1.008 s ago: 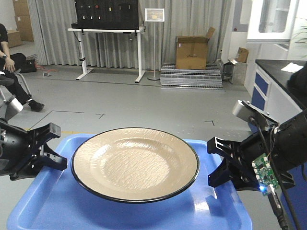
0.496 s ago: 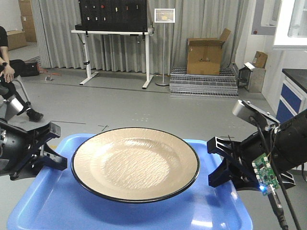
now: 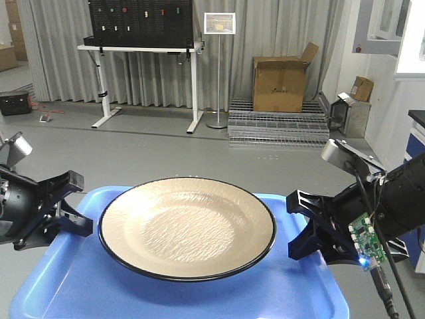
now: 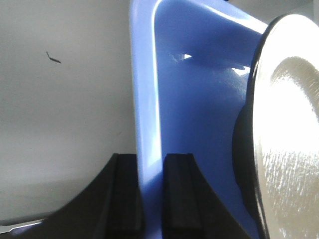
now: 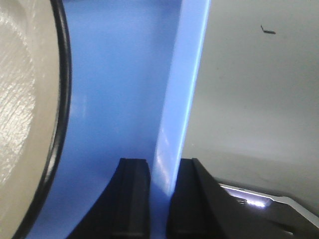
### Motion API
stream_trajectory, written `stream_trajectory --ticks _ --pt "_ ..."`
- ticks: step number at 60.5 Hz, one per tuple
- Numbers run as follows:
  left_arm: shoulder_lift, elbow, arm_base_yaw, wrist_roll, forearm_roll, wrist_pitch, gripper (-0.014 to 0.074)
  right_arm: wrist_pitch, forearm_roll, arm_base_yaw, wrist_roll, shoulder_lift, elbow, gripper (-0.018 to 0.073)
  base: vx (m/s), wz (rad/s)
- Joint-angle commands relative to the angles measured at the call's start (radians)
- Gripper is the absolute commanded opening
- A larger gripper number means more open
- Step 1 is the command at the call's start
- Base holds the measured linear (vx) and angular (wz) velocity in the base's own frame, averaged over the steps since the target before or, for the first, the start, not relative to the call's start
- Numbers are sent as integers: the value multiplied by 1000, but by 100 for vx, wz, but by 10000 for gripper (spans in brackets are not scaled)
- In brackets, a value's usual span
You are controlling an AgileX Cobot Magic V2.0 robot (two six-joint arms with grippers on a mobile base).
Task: Place disk in tray to left cabinet
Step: 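Hold the tray with both grippers while driving to the open cabinet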
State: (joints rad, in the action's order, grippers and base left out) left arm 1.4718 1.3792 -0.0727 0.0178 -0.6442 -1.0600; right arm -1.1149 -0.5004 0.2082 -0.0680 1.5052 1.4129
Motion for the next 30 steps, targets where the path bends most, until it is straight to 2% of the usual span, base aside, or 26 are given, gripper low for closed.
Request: stream_trajectory --ticks 1,30 --pt "-47 39 -26 -10 -152 14 0 50 -128 12 22 -38 39 -2 65 -8" --pt "-47 39 -26 -10 -152 13 0 43 -133 12 22 -38 39 -2 66 -6"
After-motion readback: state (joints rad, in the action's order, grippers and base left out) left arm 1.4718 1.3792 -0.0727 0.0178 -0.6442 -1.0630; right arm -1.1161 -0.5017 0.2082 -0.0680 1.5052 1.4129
